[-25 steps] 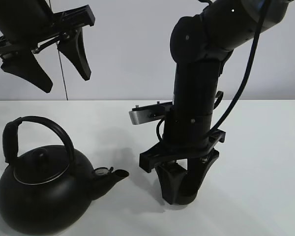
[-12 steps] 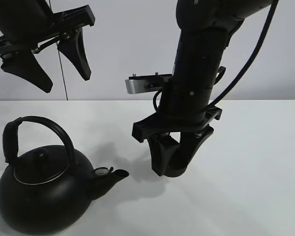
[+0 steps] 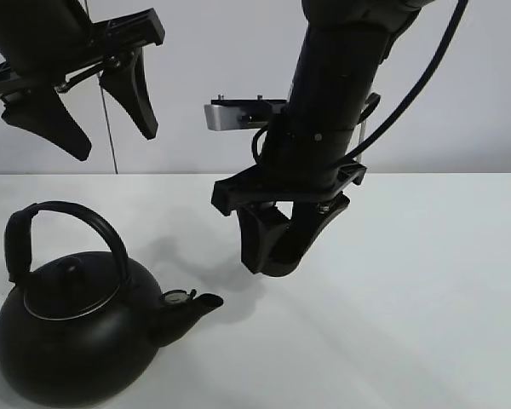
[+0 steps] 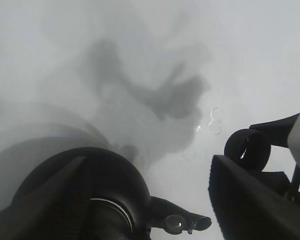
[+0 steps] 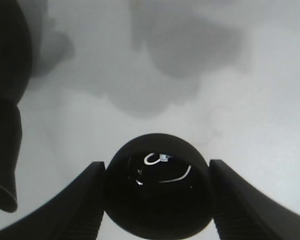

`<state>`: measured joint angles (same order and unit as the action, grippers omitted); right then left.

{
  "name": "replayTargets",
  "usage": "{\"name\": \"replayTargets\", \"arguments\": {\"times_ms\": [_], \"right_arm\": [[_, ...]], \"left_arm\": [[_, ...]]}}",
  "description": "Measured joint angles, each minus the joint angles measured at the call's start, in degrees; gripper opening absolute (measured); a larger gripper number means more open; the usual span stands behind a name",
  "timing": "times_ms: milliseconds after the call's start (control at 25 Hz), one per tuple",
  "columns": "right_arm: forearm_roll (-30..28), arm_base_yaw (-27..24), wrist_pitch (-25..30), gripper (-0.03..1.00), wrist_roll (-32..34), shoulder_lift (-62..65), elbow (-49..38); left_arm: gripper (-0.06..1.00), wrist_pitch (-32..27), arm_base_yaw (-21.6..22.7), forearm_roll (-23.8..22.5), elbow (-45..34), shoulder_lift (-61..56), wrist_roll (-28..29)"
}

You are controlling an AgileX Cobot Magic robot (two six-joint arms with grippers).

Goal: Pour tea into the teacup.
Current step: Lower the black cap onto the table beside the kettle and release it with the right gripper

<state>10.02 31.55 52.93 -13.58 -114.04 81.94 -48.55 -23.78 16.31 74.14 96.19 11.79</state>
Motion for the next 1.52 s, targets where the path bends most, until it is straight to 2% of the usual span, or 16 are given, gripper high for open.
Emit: {"name": "replayTargets", "arguments": {"times_ms": [280,520,960,1520], "right_arm": [[3.67,0.0,-4.54,0.4,-3.64,0.0,0.0],[5.03,0.05,-5.94,0.4,-5.64,-0.5,0.0],[6.21,2.69,-7.85,0.4,-5.98,-5.18,0.0],[7.63,2.7,-9.2,0.4,-3.67,-8.19,0.0]], "left_arm": [[0.49,0.0,0.0,0.0,0.0,0.0,0.0],[0.49,0.05,0.0,0.0,0.0,0.0,0.0],[0.49,0.39,0.0,0.0,0.0,0.0,0.0],[0.49,2.32,0.0,0.0,0.0,0.0,0.0]]}}
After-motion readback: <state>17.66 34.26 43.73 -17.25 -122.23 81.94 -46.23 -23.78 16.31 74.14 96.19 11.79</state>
